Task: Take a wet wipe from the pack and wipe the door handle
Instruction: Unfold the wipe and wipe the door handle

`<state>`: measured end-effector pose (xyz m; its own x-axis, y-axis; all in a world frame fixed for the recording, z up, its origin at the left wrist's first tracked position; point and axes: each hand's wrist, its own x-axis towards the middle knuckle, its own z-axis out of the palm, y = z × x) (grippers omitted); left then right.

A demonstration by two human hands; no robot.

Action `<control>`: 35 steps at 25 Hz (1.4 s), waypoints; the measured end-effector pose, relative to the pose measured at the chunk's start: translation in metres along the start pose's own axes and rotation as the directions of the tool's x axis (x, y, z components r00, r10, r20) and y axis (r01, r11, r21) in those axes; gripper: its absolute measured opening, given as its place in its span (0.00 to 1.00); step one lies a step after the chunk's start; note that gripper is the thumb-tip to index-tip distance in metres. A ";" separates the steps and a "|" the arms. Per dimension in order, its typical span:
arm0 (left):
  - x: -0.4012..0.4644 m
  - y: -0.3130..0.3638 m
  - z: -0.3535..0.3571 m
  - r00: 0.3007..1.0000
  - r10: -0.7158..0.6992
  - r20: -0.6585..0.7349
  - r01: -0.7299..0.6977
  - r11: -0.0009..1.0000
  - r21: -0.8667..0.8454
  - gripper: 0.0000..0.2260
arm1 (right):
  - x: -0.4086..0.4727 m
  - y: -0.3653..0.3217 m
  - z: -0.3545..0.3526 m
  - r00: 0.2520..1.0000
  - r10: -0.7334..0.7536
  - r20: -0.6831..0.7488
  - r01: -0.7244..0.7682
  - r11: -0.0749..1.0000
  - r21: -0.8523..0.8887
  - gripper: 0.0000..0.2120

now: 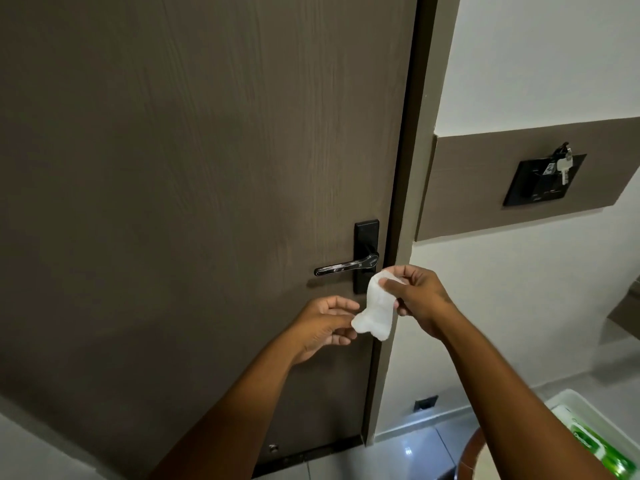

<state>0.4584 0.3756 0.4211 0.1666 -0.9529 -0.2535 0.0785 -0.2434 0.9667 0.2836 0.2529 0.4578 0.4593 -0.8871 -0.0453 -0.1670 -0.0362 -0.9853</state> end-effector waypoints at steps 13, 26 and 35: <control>0.026 0.015 0.032 0.893 0.273 -0.358 -0.034 0.835 0.550 0.15 | 0.075 -0.033 0.005 0.979 -0.202 0.028 0.185 0.821 -0.541 0.02; 0.016 0.200 -0.138 0.598 0.702 0.387 0.282 -0.637 0.718 0.39 | 0.090 -0.005 0.002 0.722 -0.522 0.454 0.647 0.277 -0.710 0.07; 0.047 0.188 -0.150 0.462 0.745 0.480 0.361 -0.653 0.666 0.40 | 0.091 -0.053 0.078 0.755 -0.085 0.651 0.656 0.068 -0.752 0.12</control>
<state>0.6287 0.3117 0.5860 -0.3367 -0.7087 0.6199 -0.6459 -0.3053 -0.6998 0.4024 0.2105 0.4930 0.9284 -0.3670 -0.0579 -0.3660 -0.9302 0.0268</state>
